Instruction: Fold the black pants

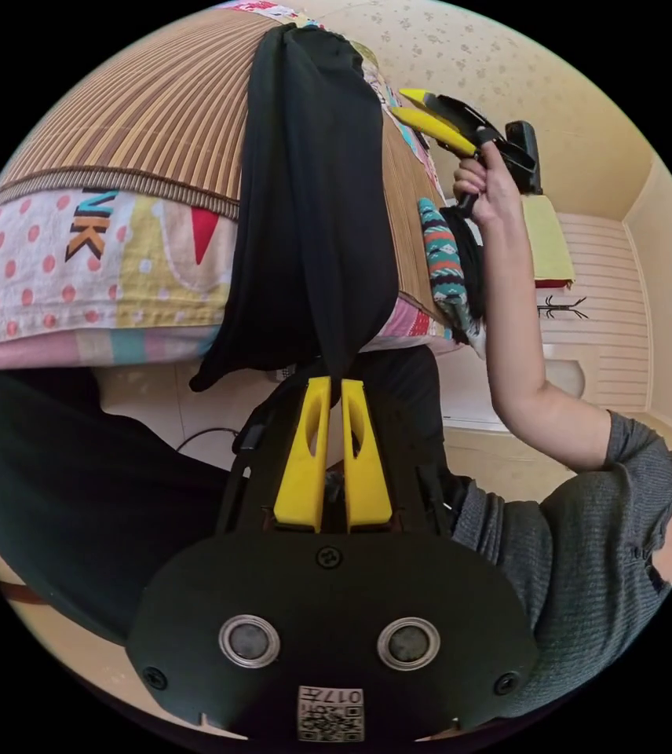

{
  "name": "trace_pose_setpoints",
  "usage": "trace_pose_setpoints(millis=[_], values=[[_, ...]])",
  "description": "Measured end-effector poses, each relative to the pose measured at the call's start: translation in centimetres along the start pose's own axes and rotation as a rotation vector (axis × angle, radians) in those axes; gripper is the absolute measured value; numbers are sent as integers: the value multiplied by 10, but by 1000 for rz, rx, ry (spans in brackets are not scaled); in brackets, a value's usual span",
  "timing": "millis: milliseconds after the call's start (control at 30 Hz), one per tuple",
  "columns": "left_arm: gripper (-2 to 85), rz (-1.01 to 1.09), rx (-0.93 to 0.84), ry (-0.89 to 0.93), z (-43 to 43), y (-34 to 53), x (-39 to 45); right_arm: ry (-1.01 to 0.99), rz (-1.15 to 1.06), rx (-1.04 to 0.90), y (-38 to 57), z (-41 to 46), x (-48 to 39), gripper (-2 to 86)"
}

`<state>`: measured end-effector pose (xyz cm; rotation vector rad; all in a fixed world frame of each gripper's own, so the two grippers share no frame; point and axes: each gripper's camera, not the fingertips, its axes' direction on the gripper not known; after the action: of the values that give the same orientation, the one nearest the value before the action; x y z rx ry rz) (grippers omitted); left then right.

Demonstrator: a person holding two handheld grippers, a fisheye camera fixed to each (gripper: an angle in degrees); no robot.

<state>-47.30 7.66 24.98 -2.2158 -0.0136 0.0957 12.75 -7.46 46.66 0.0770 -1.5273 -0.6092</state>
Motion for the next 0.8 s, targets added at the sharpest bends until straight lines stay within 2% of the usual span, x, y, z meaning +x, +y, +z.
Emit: trace_pose_setpoints(millis=[167,300,467,533,667,733,800], values=[[16,-2,-16,-17,8,4,-3,84,104,37,-97,64,24,125],[14,4,-26,20,14,7,-14,152,151,18,-116,97,41,58],[12,170,96,214,-8,34,-16,140,31,317,-83,25,-24,28],[11,192,119,216,-9,47,-20,31,3,330,-86,6,-34,25],[14,90,99,92,6,64,-47,-181,-21,235,-105,31,-13,23],[19,42,108,119,9,66,-60,-286,80,173,-97,36,13,27],[28,-54,98,140,19,67,-75,-313,75,194,-71,18,15,35]])
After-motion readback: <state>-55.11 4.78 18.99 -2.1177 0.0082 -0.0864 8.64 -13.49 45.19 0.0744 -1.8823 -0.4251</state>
